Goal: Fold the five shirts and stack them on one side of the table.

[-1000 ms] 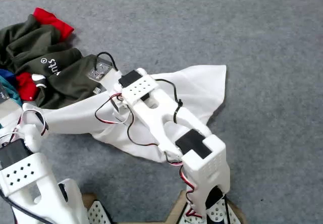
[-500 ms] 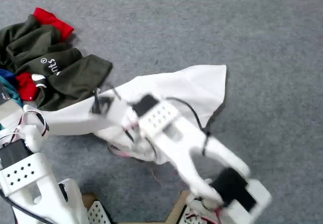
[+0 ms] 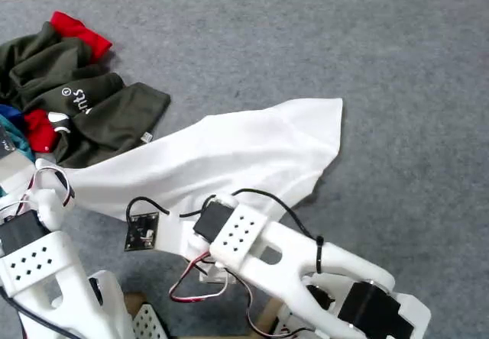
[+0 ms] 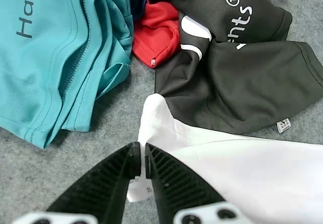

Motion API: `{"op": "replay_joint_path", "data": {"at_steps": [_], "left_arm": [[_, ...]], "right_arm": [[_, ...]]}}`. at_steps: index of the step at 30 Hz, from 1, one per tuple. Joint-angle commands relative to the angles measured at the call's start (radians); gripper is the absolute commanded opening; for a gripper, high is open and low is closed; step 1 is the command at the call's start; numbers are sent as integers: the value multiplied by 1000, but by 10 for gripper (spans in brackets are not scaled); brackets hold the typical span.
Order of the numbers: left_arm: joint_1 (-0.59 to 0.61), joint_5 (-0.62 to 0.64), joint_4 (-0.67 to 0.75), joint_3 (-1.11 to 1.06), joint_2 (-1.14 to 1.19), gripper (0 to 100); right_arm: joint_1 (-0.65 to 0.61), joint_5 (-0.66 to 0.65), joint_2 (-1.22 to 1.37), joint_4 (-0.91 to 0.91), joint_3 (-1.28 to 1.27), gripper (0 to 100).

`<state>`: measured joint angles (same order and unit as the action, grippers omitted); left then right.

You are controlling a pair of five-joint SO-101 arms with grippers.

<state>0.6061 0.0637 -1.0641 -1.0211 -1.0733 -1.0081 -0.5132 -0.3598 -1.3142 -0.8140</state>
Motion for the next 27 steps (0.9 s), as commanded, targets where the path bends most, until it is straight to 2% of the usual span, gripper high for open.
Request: {"op": "replay_joint_path", "data": {"at_steps": [1,5,7,9,12,23,27], "left_arm": [[-5,-8,17,5,-12,29],[-5,-8,17,5,-12,29],[-5,-8,17,5,-12,29],[-5,-8,17,5,-12,29],[-5,-8,17,4,-12,29],[-5,-6,17,10,-12,29],[-21,103,17,25,-12,29]], "right_arm": [[-11,9,-12,11,5,204],[-8,18,-8,74,-15,204],[-3,78,-8,127,-27,191],[15,141,-8,172,-39,123],[55,152,-8,193,-41,11],[267,141,-19,52,101,15],[327,141,-19,-2,222,15]]}}
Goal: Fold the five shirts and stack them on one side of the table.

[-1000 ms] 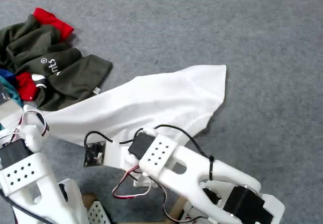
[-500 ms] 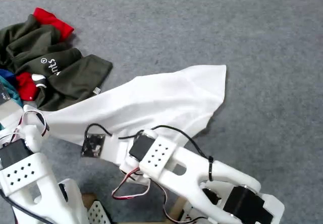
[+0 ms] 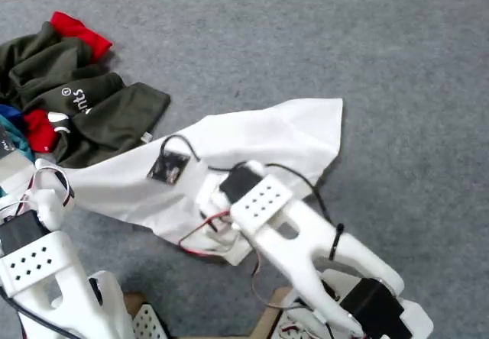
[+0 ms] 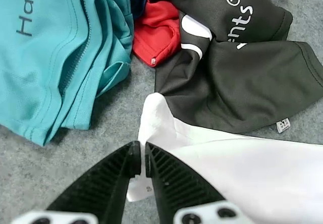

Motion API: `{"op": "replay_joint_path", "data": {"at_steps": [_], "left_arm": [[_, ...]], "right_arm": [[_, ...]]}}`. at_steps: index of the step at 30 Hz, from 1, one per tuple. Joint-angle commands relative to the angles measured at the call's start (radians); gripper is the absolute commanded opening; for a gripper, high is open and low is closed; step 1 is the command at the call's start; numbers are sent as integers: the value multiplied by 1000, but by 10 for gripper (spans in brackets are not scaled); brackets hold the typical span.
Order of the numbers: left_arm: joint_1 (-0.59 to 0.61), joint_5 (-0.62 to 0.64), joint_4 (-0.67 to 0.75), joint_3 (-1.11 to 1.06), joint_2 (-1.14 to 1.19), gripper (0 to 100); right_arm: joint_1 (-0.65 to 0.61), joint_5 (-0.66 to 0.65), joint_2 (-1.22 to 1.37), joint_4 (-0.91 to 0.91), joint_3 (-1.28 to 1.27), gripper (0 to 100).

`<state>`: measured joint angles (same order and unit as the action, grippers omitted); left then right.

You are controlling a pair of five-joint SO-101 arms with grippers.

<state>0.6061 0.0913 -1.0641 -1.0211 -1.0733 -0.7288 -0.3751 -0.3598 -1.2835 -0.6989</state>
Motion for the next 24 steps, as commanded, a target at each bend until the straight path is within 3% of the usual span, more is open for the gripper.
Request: {"op": "replay_joint_path", "data": {"at_steps": [1,10,14,19,24], "left_arm": [[-31,100,8,44,-8,30],[-203,124,-221,387,-2,93],[-315,46,-264,556,18,26],[-383,74,-367,885,172,28],[-387,91,-591,1153,384,30]], "right_arm": [[61,3,-21,-46,143,15],[238,11,-234,-132,486,15],[325,23,-325,-176,677,14],[404,69,-369,-255,964,14],[407,69,-332,-358,1207,14]]}}
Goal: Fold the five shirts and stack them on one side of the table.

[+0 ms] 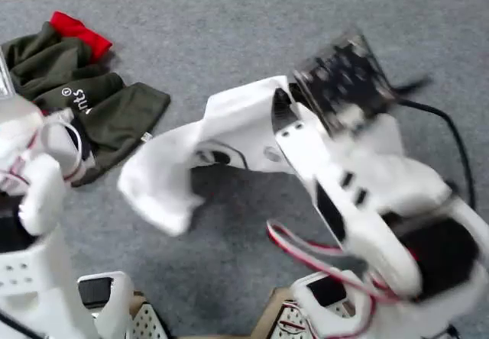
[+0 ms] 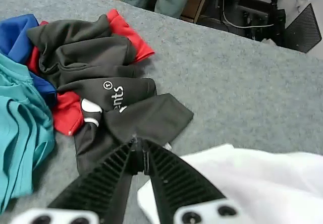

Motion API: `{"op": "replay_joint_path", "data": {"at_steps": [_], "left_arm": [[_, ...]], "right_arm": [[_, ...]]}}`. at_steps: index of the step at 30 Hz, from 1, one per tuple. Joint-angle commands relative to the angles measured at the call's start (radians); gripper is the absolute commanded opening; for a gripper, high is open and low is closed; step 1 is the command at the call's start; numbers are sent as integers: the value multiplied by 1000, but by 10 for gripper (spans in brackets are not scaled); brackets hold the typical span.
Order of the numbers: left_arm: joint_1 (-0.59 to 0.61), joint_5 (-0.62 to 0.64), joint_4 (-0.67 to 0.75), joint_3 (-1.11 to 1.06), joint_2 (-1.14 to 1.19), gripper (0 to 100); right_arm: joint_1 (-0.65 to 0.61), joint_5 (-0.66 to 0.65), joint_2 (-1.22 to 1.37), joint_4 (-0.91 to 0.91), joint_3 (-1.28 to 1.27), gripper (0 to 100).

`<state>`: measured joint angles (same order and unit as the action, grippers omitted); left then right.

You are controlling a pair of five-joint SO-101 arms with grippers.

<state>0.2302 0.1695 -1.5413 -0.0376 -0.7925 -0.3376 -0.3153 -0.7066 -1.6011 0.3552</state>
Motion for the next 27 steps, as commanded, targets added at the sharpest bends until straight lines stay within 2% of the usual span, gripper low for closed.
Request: {"op": "replay_joint_path", "data": {"at_steps": [1,3,7,11,14,17,20,23,27], "left_arm": [[-7,2,-155,186,141,30],[-4,-68,-215,180,203,30],[-19,-304,-216,53,213,29],[-143,-555,-216,-111,94,28],[-285,-638,-201,-283,-72,29],[-429,-600,-54,-503,-226,30],[-506,-445,164,-696,-279,61],[-559,-311,347,-803,-224,177],[-665,-284,520,-837,-58,122]], "right_arm": [[15,9,35,-64,180,14],[15,9,82,-100,191,14],[17,-3,199,-64,91,14],[37,-74,271,112,-90,14],[132,-126,291,299,-234,14],[238,-193,300,459,-354,14],[305,-241,300,589,-463,14],[364,-253,302,727,-567,14],[431,-245,302,896,-691,14]]}}
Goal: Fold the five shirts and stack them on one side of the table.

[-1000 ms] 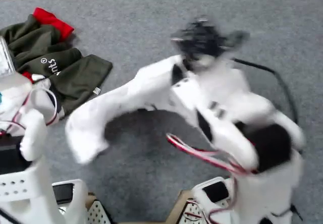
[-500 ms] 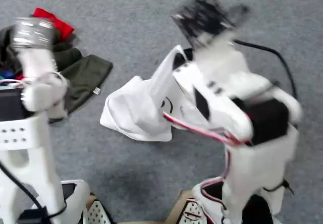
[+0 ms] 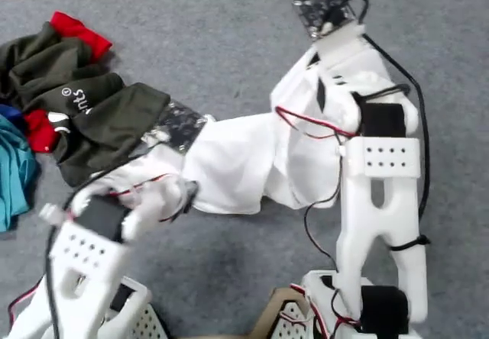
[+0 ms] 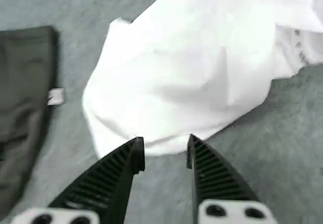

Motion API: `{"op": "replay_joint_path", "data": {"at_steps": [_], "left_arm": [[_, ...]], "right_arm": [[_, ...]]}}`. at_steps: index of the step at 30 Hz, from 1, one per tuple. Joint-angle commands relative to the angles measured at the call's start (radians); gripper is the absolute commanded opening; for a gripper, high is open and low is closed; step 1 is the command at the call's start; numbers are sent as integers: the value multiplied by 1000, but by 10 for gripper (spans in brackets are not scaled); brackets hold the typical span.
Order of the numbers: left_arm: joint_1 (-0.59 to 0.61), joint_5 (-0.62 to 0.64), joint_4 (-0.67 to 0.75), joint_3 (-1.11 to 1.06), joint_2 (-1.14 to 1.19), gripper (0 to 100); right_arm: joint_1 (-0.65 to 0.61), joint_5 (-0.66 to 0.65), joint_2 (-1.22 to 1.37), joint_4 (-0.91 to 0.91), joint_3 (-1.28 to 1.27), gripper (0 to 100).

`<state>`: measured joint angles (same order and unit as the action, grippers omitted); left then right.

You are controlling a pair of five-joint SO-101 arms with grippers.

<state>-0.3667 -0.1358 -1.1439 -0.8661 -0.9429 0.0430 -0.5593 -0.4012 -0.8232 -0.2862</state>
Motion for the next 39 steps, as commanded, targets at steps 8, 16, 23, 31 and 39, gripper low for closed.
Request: {"op": "replay_joint_path", "data": {"at_steps": [8,16,23,31,39], "left_arm": [[-206,8,331,53,480,88],[-312,43,373,110,598,91],[-309,138,535,131,736,146],[-317,176,425,317,933,166],[-317,198,218,490,976,166]], "right_arm": [[187,11,-4,218,-77,14],[265,20,134,324,28,14],[269,20,286,316,153,14],[270,14,367,295,216,14],[269,12,383,278,234,14]]}}
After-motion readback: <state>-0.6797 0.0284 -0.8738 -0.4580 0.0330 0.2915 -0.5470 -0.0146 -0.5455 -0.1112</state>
